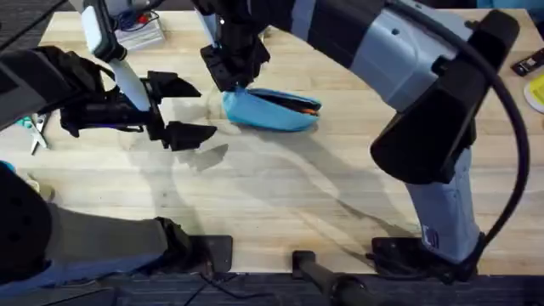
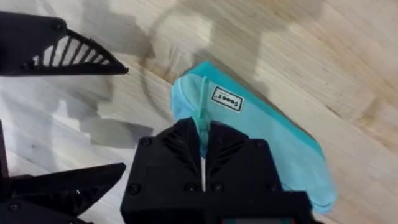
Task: Unzip the bag, pick up the pens from the table one at a time and place them inside, then zip the bag closed.
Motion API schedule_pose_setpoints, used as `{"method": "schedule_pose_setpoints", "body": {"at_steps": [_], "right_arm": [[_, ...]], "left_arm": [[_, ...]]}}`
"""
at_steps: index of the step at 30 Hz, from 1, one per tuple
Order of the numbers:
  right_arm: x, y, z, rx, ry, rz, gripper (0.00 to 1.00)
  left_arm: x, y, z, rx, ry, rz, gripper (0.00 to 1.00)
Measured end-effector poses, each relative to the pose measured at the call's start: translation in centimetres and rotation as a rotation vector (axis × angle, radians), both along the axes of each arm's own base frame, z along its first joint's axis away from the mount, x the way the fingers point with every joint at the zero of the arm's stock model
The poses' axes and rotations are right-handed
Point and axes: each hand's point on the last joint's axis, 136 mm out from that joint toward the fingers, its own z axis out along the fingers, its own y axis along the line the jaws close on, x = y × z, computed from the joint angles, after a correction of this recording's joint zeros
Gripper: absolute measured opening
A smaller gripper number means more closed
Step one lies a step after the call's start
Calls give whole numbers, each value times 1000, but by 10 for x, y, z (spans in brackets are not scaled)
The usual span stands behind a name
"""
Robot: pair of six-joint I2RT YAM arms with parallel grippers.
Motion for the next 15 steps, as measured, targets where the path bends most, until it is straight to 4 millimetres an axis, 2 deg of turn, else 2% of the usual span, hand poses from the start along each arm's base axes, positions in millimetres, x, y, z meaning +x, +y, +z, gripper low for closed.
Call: {"method": "schedule_pose_setpoints", "body": {"at_steps": [15], "right_arm": [[1, 0, 5, -11, -18, 54, 31]], "left_arm": [[5, 2, 0, 11, -32, -1, 995]]}}
